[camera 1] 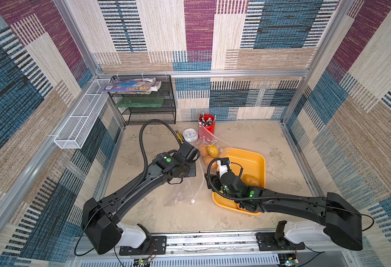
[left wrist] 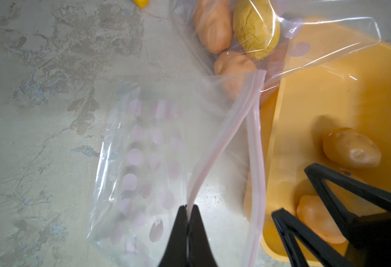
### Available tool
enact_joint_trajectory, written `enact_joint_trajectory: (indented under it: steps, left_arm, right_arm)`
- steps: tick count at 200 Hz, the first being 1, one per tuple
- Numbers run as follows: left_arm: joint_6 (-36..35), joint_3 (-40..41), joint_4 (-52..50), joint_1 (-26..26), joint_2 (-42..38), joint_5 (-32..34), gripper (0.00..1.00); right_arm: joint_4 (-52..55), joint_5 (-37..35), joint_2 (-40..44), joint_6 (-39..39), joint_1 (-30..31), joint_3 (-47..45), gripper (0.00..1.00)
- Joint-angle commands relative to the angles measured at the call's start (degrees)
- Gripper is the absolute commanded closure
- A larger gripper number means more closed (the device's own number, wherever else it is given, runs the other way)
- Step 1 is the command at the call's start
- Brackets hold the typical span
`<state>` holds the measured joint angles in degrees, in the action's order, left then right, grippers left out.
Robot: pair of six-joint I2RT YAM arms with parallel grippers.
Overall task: Put the potatoes into a zipper bag and zip it
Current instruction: Open the zipper of the food storage bag at the center of the board.
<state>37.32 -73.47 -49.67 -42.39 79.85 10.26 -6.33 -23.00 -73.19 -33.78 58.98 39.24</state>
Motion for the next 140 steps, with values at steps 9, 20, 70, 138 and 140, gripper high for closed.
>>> enact_joint_trajectory:
  steps: [9, 20, 70, 138, 140]
  left_arm:
    - [-0.76, 1.05, 1.87, -0.07, -0.92, -0.09, 1.0]
    - [-0.75, 1.5, 2.22, -0.28, -1.1, -0.72, 1.0]
    - [-0.72, 2.73, 3.23, -1.27, -1.15, -2.18, 1.0]
    - [-1.2, 2.82, 3.35, -2.42, -1.31, -0.93, 1.0]
    - [-1.22, 2.74, 3.42, -2.43, -1.18, -0.99, 1.0]
  right_arm:
    - [0.29, -0.66, 4.07, -0.34, 0.35, 0.45, 0.19]
    - [2.88, -2.26, 5.75, -0.65, 0.35, 0.84, 0.16]
    - [22.12, -13.27, 15.74, -7.03, -1.67, 2.48, 0.07]
    - [29.29, -4.67, 28.98, -7.99, -16.88, -8.22, 0.08]
    - [29.56, -4.15, 29.05, -7.95, -17.41, -8.35, 0.08]
